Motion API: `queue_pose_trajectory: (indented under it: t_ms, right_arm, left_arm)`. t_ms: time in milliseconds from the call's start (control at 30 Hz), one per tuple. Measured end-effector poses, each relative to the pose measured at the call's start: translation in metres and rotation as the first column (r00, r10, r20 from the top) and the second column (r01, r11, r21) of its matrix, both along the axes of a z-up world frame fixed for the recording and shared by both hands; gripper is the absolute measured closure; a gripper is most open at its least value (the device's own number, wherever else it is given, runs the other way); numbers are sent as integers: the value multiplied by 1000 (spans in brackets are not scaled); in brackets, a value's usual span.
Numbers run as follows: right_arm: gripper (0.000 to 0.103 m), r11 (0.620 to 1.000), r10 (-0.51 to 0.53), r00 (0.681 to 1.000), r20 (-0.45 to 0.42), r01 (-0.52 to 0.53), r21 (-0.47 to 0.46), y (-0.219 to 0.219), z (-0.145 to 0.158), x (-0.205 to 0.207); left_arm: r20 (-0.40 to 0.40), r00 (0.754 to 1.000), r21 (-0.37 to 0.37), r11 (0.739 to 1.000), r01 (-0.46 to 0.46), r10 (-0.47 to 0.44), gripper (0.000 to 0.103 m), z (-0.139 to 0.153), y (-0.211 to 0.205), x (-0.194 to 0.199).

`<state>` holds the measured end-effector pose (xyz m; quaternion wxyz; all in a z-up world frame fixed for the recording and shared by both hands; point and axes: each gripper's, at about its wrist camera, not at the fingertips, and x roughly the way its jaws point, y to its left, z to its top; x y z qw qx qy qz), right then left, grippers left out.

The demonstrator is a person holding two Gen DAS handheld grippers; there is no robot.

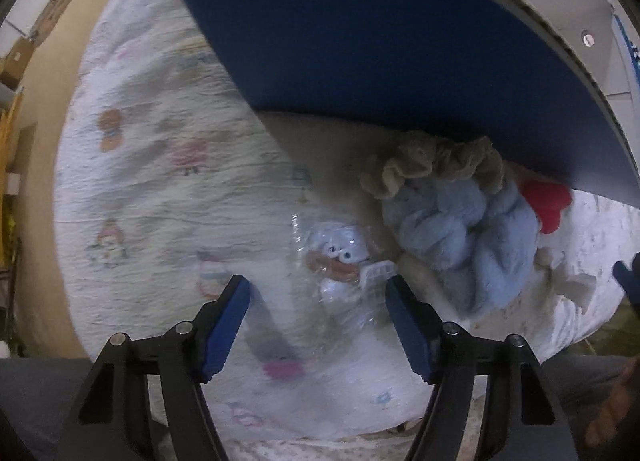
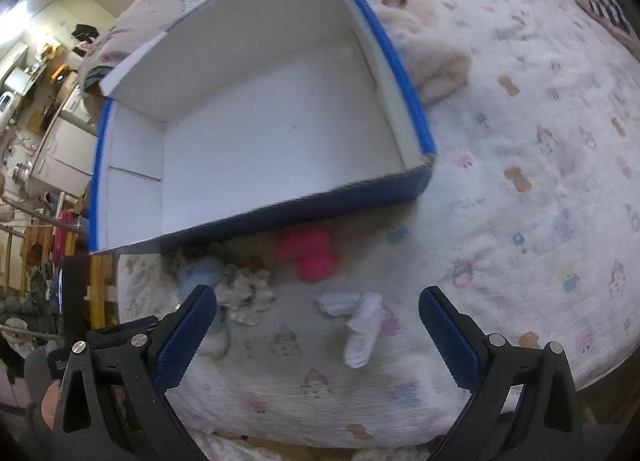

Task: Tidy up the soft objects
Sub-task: 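Grasp the clear plastic bag with the left tool while the right tool grasps a white sock, then carry the bag and the sock up and over into the box with both tools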

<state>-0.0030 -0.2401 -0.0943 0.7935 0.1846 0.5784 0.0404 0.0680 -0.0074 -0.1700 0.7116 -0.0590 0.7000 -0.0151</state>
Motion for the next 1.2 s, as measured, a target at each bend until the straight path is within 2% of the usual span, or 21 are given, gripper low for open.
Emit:
queue_pose_trajectory:
  t_ms: [33,100,167,200,333,367,400,467,533,600,733,900,1067,1200]
  right_arm:
    - [0,1000,-5,1000,-12,5,-5,-2,-4,1]
    - [23,1000,2,999,-47,-2,-2,-4,-13,2]
    - [23,1000,19,995,-102,-19,3,-3,-27,4]
    - [23,1000,19,992,-128,-19,-3,-3,-34,4]
    - [23,998,36,983,-181,-43,-35,5,-48,7]
    - [28,998,44,982,-184,-53,-45,8,-50,7]
    - [42,996,51,982,-183,-63,-57,10,-51,7]
    - [60,994,74,979,-192,-88,-66,17,-54,8]
    - [67,992,85,972,-221,-103,-68,22,-61,9]
    - [83,989,90,968,-235,-114,-90,24,-67,7]
    - [84,987,95,977,-190,-117,-113,27,-57,4]
    - [85,992,93,990,-105,-100,-70,31,-38,-6]
    - [85,992,116,992,-41,-117,-35,46,-19,-15]
    - [85,990,142,990,23,-142,-13,59,-3,-25]
  left_arm:
    - [9,1000,-1,1000,15,-15,44,-2,-3,-1]
    - [20,999,-7,999,50,-50,61,-6,-9,-2]
    - [23,998,-23,998,59,-59,68,-2,-15,-3]
    - [30,998,-22,998,60,-59,77,-1,-16,-4]
    - [52,998,-35,999,38,-37,90,11,-9,-6]
    - [57,998,-38,999,32,-30,92,17,-5,-7]
    - [67,998,-35,999,23,-21,94,19,-2,-8]
    - [77,997,-34,999,16,-13,95,24,4,-10]
    - [82,997,-44,999,10,-6,96,25,10,-12]
    - [97,995,-42,999,7,-3,97,25,12,-15]
    - [152,988,-12,1000,-4,6,97,52,33,-30]
    - [223,975,32,999,-22,15,97,64,56,-42]
    - [276,961,70,996,-46,25,98,79,61,-54]
    - [344,939,115,991,-65,22,98,94,55,-61]
